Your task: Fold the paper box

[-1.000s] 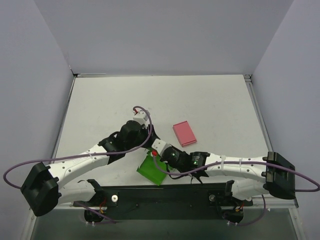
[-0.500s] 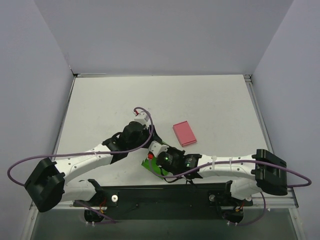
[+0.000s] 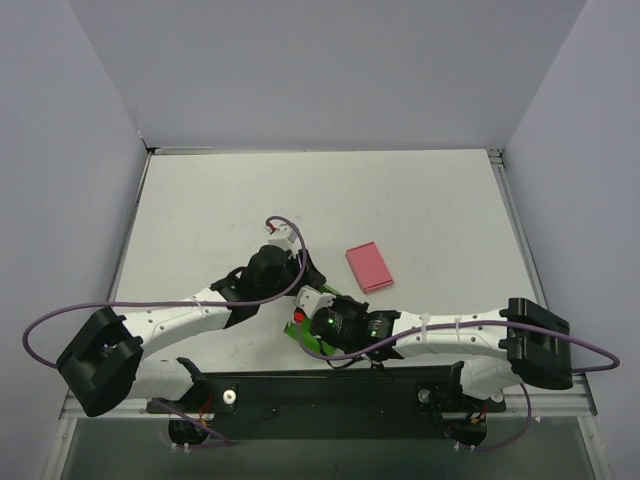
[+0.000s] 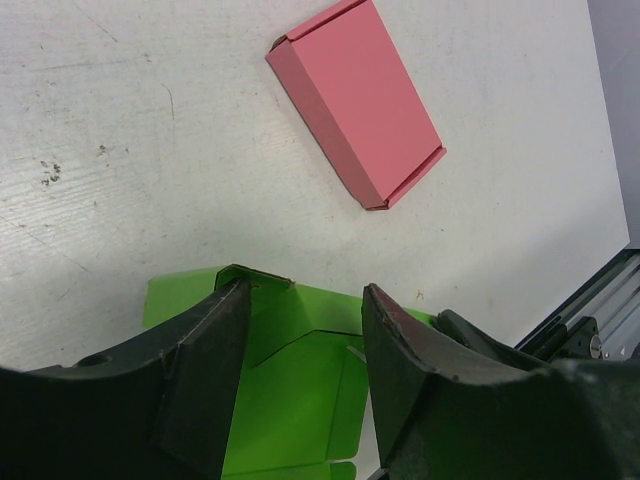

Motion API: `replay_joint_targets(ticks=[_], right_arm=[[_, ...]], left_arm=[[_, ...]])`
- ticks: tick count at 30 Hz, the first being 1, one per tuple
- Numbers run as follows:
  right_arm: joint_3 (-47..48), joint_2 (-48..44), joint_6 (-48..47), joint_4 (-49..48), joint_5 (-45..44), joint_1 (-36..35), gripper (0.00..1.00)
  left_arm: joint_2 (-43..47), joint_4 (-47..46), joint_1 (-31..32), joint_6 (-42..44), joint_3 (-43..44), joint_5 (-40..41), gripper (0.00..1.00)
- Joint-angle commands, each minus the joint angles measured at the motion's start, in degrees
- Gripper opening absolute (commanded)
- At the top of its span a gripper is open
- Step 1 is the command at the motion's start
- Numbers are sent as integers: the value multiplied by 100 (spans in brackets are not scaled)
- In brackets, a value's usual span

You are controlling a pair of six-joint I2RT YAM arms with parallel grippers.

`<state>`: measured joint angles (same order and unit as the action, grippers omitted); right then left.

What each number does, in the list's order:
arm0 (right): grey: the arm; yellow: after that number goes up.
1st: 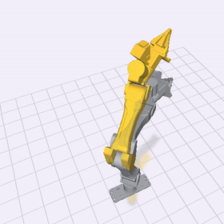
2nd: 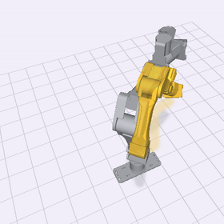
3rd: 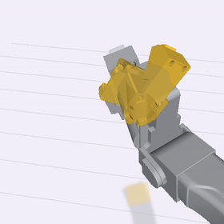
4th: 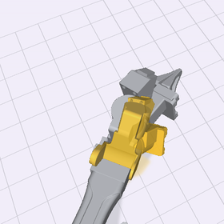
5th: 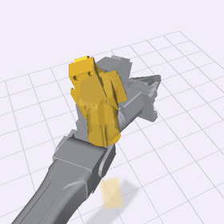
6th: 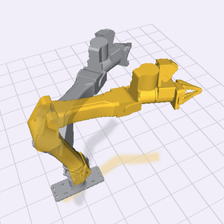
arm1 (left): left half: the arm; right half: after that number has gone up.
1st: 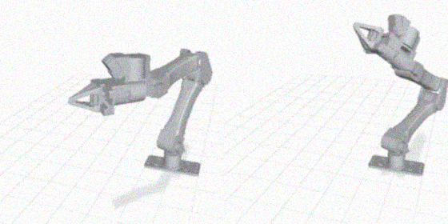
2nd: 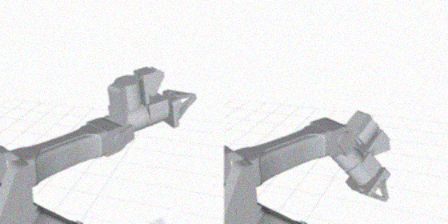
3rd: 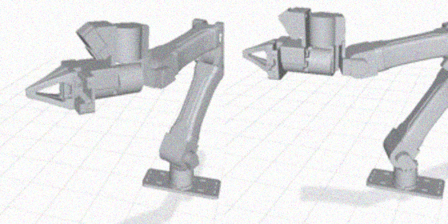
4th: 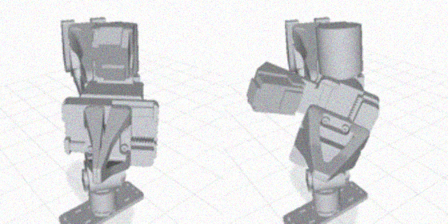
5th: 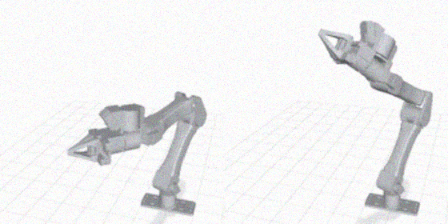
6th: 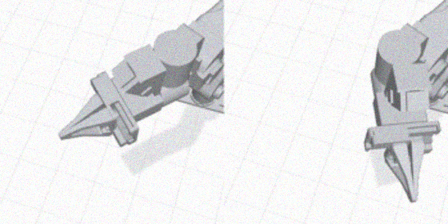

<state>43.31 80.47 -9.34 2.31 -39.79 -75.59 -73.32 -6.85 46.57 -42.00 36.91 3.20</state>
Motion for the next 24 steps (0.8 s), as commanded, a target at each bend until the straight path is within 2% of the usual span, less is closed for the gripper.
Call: replay_joint_targets(ticks=[1, 5, 8, 12, 24], right_arm=[[90, 48, -67, -46, -292, -70, 0], [72, 66, -50, -72, -284, -78, 0], [46, 57, 20, -64, -249, -87, 0], [11, 48, 117, -29, -178, -79, 8], [2, 118, 293, 68, -38, -78, 27]], left_arm=[[-165, -484, -95, -133, -8, 75, 58], [-358, -633, -121, -177, -61, -12, 58], [-420, -712, -121, -195, -139, -48, 52], [-402, -931, -121, -221, -341, -74, 43], [-684, -1617, -121, -309, -702, -285, 32]])
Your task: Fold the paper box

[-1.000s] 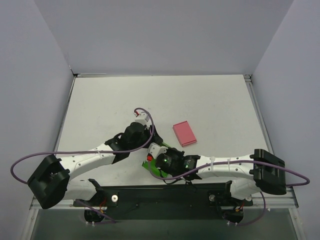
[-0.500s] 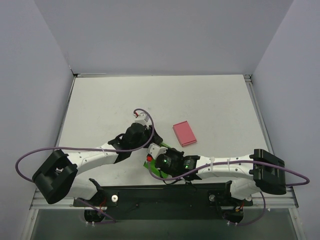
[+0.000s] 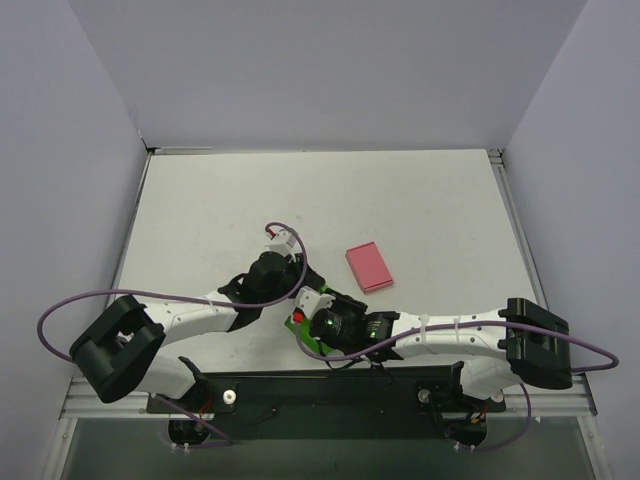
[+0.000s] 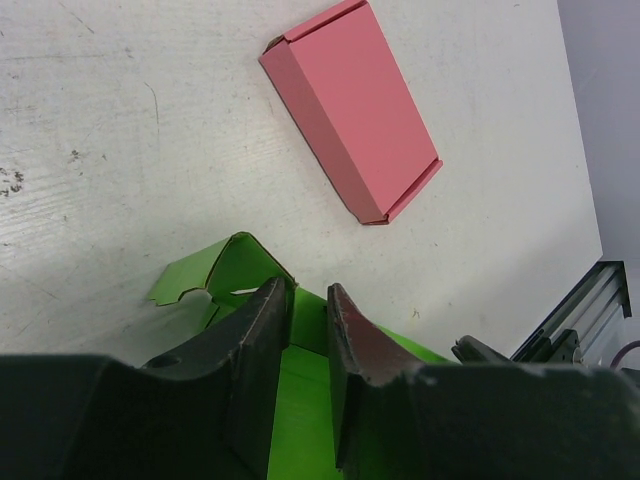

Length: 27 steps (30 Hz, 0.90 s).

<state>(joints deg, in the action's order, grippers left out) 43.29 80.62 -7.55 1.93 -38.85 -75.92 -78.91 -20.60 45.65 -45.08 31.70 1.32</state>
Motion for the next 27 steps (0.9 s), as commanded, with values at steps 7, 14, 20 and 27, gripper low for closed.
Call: replay_joint_targets(ticks=[7, 14, 20, 27], right_arm=[[-101, -63, 351, 176, 131, -46, 41], [-145, -292, 719, 176, 956, 77, 64], [-5, -530, 1475, 307, 1889, 603, 71], [136, -732, 2091, 413, 3470, 1570, 71]], left_arm=[[-221, -655, -12, 52, -419, -132, 32], [-300, -998, 14, 122, -630, -132, 31], [-239, -1104, 93, 263, -709, -132, 31], [-116, -1280, 164, 359, -938, -62, 31]])
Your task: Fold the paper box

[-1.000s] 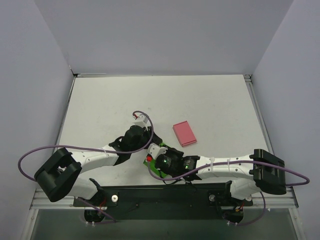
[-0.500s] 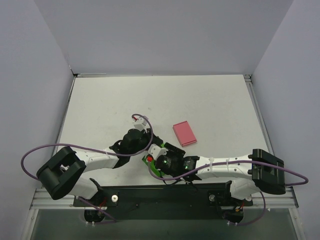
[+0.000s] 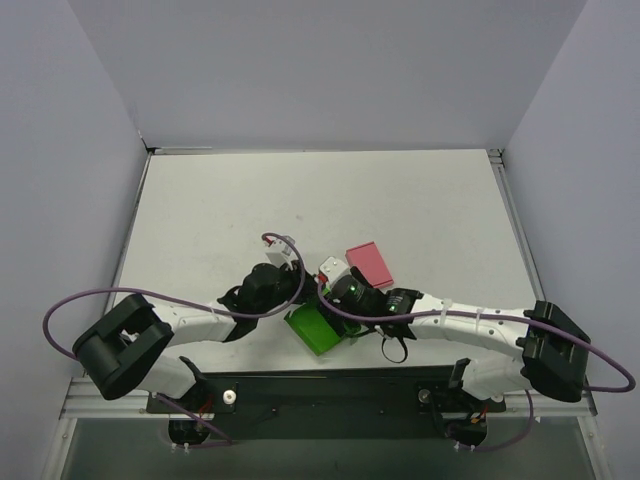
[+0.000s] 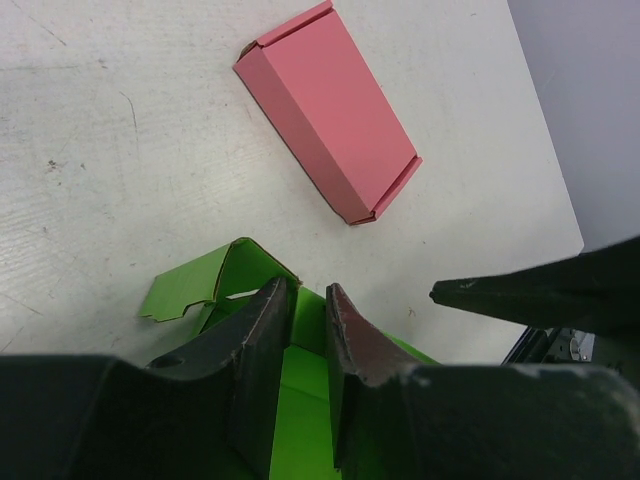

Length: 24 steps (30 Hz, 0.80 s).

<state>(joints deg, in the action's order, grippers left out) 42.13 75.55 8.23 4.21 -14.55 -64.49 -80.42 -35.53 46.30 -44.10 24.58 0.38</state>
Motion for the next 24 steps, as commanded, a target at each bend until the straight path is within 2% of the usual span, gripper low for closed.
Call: replay_joint_targets(ticks=[1, 8, 17, 24], right_arm=[[313, -233, 548, 203, 1311, 507, 71], [568, -49, 654, 352, 1902, 780, 67], [727, 302, 610, 607, 1745, 815, 53], [718, 346, 592, 669, 1771, 841, 50]], left_arm=[[44, 196, 124, 270, -251, 41, 31], [141, 213, 177, 314, -278, 120, 31], [316, 353, 221, 410, -331, 260, 31], [404, 389, 274, 446, -348, 313, 31]])
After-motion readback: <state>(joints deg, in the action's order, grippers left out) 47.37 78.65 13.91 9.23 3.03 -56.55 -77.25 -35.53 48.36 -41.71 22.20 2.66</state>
